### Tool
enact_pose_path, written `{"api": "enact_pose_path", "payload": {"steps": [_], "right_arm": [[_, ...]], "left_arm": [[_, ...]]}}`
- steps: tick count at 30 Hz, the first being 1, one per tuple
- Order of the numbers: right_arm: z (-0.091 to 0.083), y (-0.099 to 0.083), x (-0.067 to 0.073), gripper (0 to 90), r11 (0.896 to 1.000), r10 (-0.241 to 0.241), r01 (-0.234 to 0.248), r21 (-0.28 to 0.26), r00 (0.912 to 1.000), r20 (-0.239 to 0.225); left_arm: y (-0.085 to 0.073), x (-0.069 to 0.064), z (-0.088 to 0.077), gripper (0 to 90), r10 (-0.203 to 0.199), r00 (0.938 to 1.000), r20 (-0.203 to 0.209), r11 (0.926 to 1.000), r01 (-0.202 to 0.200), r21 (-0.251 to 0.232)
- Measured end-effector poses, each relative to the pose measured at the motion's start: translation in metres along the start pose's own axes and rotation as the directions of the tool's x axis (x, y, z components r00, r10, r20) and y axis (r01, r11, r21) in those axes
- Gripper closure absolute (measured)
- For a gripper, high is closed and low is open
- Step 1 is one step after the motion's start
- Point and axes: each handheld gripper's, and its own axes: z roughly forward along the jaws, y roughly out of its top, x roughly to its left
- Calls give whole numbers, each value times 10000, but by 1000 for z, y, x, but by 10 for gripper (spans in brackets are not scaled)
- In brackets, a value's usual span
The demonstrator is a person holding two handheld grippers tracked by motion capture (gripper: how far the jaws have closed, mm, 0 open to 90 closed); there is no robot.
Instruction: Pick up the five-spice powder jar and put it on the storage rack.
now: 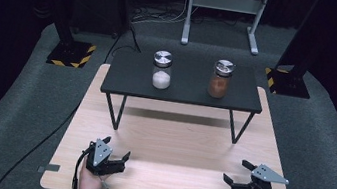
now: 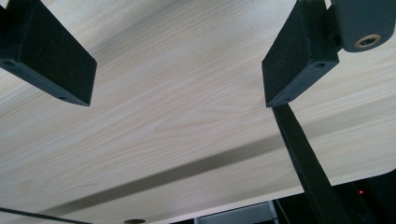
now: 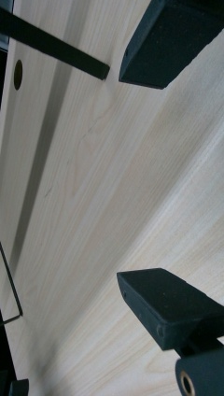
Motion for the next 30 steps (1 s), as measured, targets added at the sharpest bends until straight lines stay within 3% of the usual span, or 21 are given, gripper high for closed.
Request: {"api": "enact_pose_path", "payload": {"steps": [10,18,22,30], "right_arm": [[1,-1,-3,43,9999,-39,40,138,10000,-20],[-1,-2,-6,46,9999,88,-88,84,10000,-28],[-1,-2,-6,47,9999,95,-94,111,9999,-45],[-1,-2,-7,47,9999,97,-96,118,9999,-58]], "left_arm": [[0,1,2,47,57,9998,182,10000,-58,41],[1,-1,2,32,492,9987,150,9987,-494,102],[4,0,2,75,350,9993,111,9988,-354,336],[4,3,2,92,282,9993,248,9992,-289,279]]}}
